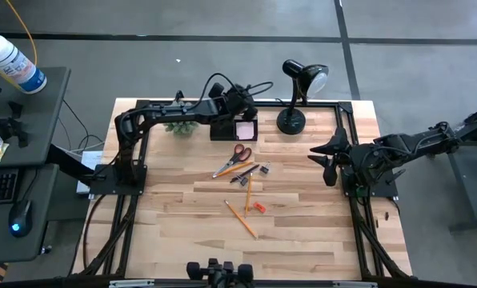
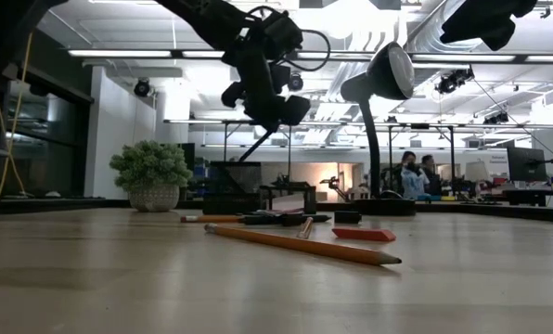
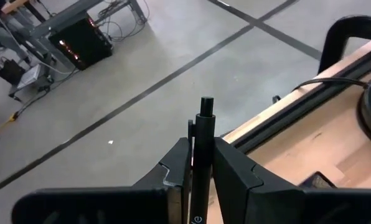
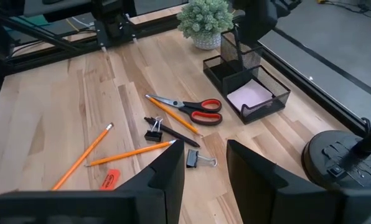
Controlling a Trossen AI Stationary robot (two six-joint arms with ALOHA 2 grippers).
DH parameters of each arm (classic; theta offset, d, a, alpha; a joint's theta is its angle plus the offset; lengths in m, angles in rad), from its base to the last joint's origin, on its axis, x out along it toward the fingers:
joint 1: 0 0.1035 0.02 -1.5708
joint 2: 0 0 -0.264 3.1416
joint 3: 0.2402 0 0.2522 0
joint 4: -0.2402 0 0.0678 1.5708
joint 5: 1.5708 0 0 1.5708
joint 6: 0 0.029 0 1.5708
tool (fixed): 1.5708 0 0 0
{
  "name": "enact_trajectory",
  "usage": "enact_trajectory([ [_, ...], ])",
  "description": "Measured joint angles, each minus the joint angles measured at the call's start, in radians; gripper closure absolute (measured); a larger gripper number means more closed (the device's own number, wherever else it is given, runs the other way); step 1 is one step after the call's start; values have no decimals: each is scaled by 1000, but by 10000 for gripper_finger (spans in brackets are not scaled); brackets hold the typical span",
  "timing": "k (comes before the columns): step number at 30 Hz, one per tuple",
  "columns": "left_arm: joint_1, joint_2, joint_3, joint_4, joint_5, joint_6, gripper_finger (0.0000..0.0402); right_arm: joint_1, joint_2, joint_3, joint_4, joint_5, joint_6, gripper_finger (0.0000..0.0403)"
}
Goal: Pick and place office supplies into organizer
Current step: Put the left black pen into the black desk organizer
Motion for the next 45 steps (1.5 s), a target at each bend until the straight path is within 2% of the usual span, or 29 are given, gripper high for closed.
enact_trajectory([
  [12, -1, -17, 0, -9, -7, 52, 362, 0, 0, 0, 0, -2, 0, 290],
  [19, -9, -17, 0, -69, -69, 26, 362, 0, 0, 0, 0, -3, 0, 290],
  [29, -23, -32, -3, -57, -62, 27, 365, 0, 0, 0, 0, -3, -1, 290],
  [32, -21, -84, -76, 62, -30, 76, 382, 0, 0, 0, -1, -2, -2, 290],
  [35, -18, -166, -209, 200, -9, 89, 397, -1, 0, 0, -1, 1, -5, 290],
  [40, -11, -294, -433, 465, 33, 105, 386, -1, 0, 0, -1, 7, -4, 290],
  [45, -4, -319, -548, 755, 101, 159, 392, -5, 0, 0, 2, -2, -3, 290],
])
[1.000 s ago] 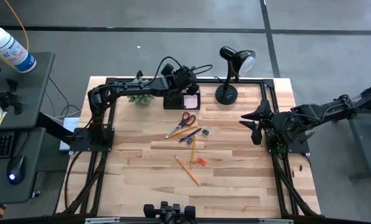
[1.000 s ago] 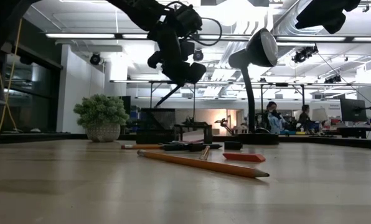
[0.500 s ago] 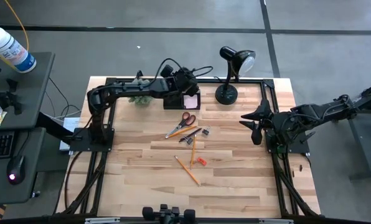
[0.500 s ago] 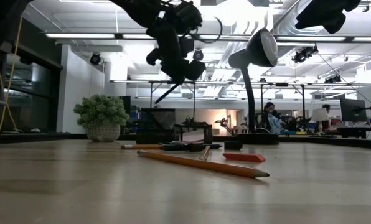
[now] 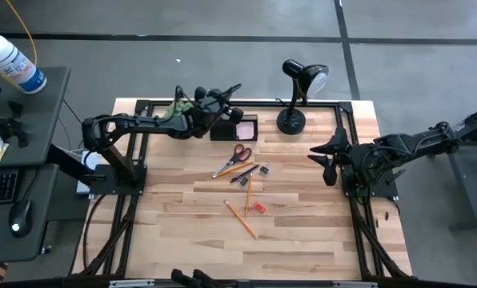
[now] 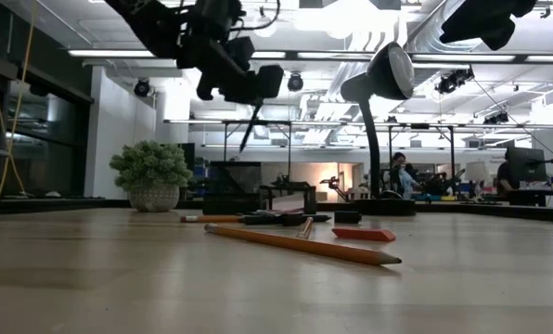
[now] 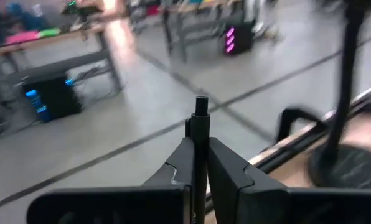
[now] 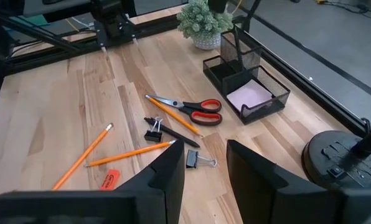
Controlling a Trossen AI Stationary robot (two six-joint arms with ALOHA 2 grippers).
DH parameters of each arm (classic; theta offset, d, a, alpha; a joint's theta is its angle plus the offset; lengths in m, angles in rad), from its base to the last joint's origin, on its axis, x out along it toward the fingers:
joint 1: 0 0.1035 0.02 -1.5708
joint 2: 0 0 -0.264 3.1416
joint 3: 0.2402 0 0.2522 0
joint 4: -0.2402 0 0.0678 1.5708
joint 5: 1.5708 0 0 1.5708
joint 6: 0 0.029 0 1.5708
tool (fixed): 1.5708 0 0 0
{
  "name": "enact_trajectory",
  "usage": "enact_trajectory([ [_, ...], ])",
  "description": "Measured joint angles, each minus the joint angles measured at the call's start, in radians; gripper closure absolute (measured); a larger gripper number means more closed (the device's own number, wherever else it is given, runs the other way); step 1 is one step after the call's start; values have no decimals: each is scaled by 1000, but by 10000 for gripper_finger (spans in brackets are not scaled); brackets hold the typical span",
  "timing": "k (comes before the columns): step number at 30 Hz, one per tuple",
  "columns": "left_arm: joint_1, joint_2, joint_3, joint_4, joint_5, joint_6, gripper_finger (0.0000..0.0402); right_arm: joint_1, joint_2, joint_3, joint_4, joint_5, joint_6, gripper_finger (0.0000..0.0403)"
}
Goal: Pick and place office supplies into organizer
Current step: Put the left black pen into the black desk organizer, then put the black pen into the black desk organizer
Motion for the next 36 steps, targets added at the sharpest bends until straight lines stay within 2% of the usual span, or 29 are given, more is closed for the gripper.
enact_trajectory([
  [4, -3, 6, -6, 35, -9, 19, 397, -18, 0, 0, 13, -8, 2, 290],
  [22, -2, 7, -7, -75, -31, -29, 362, -54, 0, 0, 64, -42, -25, 290],
  [36, -3, 7, -7, -113, -29, -86, 258, -54, 0, 0, 81, -40, -50, 290],
])
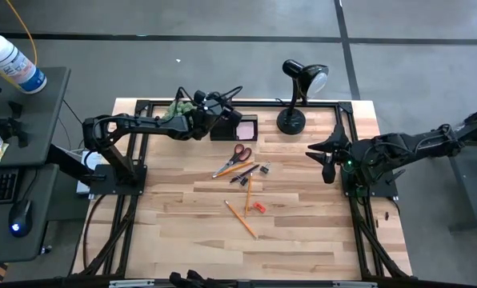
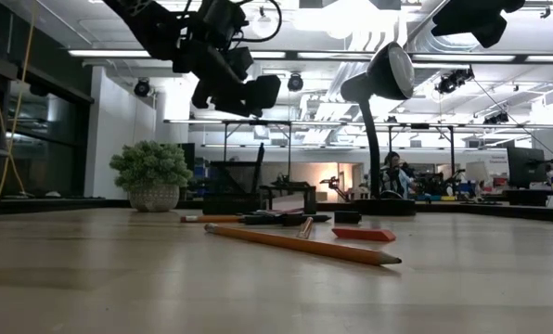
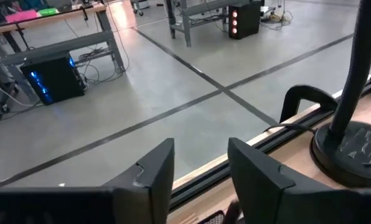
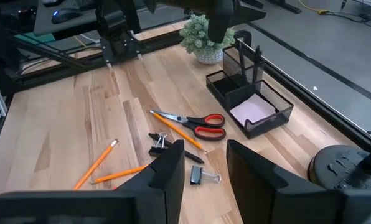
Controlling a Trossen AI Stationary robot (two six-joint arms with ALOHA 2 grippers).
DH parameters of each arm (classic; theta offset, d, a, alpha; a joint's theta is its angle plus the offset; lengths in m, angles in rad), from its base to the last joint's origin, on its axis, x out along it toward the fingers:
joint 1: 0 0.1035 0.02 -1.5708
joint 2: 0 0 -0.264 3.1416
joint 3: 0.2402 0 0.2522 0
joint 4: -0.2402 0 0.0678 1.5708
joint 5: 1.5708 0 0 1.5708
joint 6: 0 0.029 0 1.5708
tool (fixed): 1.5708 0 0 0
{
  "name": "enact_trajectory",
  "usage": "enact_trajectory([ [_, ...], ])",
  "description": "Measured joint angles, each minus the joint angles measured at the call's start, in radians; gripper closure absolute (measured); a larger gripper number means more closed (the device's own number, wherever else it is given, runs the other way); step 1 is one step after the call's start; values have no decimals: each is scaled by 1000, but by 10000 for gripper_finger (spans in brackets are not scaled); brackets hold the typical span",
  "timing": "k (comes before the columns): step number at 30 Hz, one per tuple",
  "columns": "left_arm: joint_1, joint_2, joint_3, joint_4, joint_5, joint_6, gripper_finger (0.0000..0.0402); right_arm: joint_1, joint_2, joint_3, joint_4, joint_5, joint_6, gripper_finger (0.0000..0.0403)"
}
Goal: Pick and place office supplies into organizer
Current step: Put the black pen into the black desk organizer
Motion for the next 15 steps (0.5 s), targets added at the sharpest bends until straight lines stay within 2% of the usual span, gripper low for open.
enact_trajectory([
  [6, 0, 0, 0, 69, 20, -24, 245, 0, 0, 0, 0, -2, -1, 290],
  [10, 0, 0, 1, 130, 90, -27, 252, 0, 0, 0, 0, -9, -1, 290],
  [15, 0, 0, 1, 125, 194, -72, 267, 0, 0, 0, -1, -14, -1, 290],
])
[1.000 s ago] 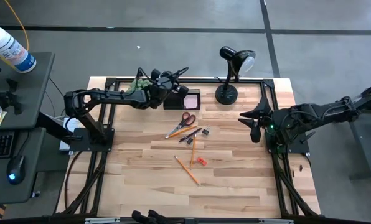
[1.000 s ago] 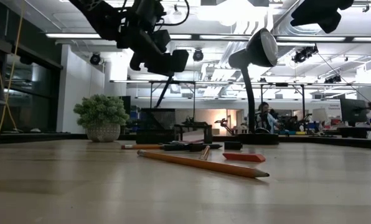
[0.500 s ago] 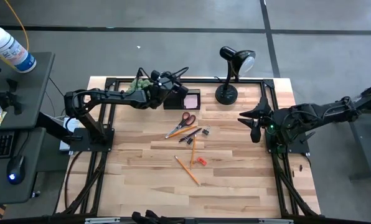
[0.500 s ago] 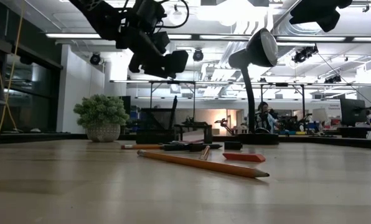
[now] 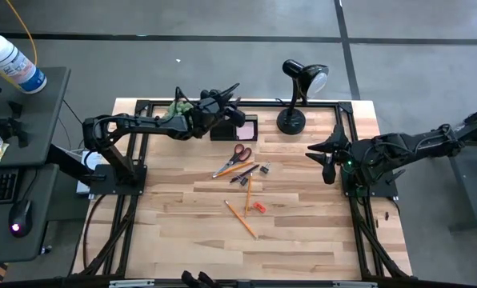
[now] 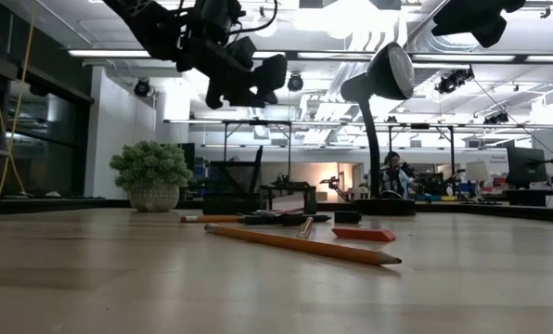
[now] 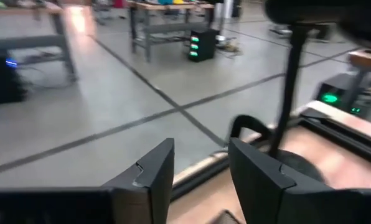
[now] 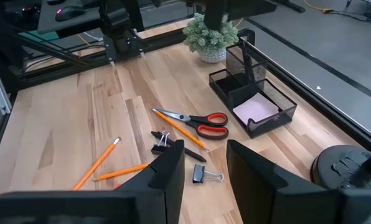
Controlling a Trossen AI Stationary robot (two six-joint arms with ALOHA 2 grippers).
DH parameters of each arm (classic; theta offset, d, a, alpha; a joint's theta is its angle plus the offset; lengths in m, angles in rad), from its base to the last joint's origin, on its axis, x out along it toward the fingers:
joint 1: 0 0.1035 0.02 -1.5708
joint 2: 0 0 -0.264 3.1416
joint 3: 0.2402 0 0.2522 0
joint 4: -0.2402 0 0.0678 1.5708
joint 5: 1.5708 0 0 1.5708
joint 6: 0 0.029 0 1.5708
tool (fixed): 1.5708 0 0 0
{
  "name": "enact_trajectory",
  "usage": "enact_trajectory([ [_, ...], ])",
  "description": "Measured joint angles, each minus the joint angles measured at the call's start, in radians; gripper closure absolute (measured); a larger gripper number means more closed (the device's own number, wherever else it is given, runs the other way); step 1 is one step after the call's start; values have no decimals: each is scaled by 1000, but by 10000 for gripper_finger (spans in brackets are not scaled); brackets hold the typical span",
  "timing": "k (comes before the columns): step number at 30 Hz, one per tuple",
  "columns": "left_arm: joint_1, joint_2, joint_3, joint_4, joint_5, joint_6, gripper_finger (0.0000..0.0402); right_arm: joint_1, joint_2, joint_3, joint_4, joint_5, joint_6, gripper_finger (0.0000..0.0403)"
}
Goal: Pick and place office supplies into organizer
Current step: Put the black pen into the black desk organizer
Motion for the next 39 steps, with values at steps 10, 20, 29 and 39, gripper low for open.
enact_trajectory([
  [10, -111, -11, 1, 107, 187, -51, 301, 0, 0, 0, -16, -35, 1, 290],
  [20, -350, -59, 0, 14, 169, -95, 330, 0, 4, 0, -37, -96, 30, 290],
  [29, -576, -59, 0, -104, 202, -117, 337, 1, 73, 0, -45, -208, 27, 290],
  [39, -740, -59, 0, -290, 157, -246, 367, 2, 287, 0, -21, -266, -45, 290],
])
